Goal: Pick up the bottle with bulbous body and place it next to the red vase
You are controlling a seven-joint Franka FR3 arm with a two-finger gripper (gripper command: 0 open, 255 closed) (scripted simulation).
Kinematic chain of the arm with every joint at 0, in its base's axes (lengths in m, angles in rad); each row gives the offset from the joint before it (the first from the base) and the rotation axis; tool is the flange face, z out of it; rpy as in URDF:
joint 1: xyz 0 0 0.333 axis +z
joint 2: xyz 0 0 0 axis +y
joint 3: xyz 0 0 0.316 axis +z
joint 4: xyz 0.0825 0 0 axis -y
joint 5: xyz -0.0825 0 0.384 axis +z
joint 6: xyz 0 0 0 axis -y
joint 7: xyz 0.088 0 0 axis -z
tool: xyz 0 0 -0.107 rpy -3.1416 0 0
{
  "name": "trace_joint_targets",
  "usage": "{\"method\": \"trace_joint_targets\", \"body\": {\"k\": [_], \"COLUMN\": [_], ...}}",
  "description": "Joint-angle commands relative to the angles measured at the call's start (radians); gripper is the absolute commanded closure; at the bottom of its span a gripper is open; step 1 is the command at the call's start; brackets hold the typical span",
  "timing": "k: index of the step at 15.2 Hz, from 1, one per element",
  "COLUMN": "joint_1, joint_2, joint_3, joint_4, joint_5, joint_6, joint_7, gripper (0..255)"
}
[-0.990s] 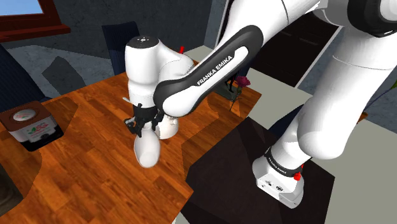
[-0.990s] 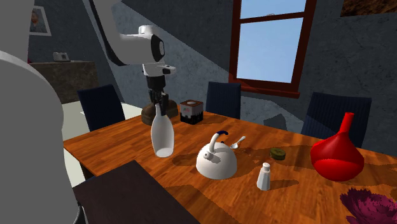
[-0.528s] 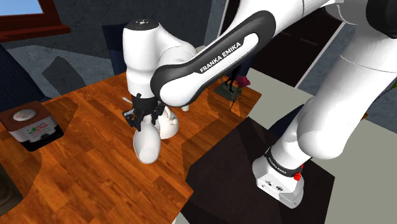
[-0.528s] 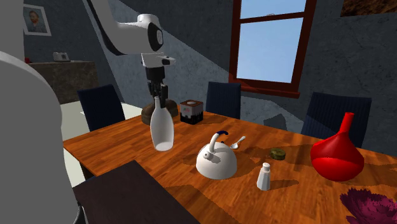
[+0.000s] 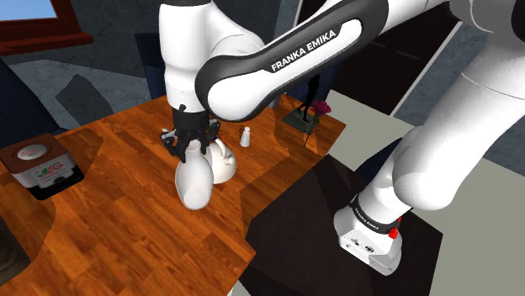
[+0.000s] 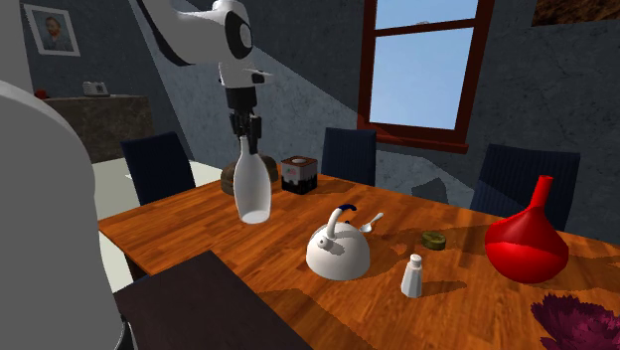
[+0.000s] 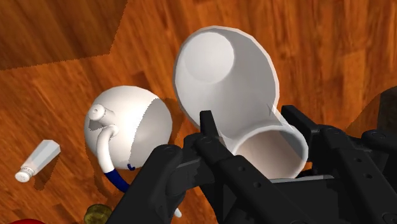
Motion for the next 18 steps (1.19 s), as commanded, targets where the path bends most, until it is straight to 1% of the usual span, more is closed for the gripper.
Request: {"method": "trace_joint_targets", "body": {"k": [1, 9, 18], "joint_1": [0.0, -0.003, -0.005], "joint_2": [-0.017, -0.074, -0.12], "joint_3": [0.001, 0.0, -0.006], "joint_4": [0.012, 0.067, 0.145], "joint_5": [0.012, 0.052, 0.079], "joint_6": [-0.026, -0.13, -0.248], "joint_7": [-0.008, -0.039, -0.063], "gripper": [255, 255, 255]}}
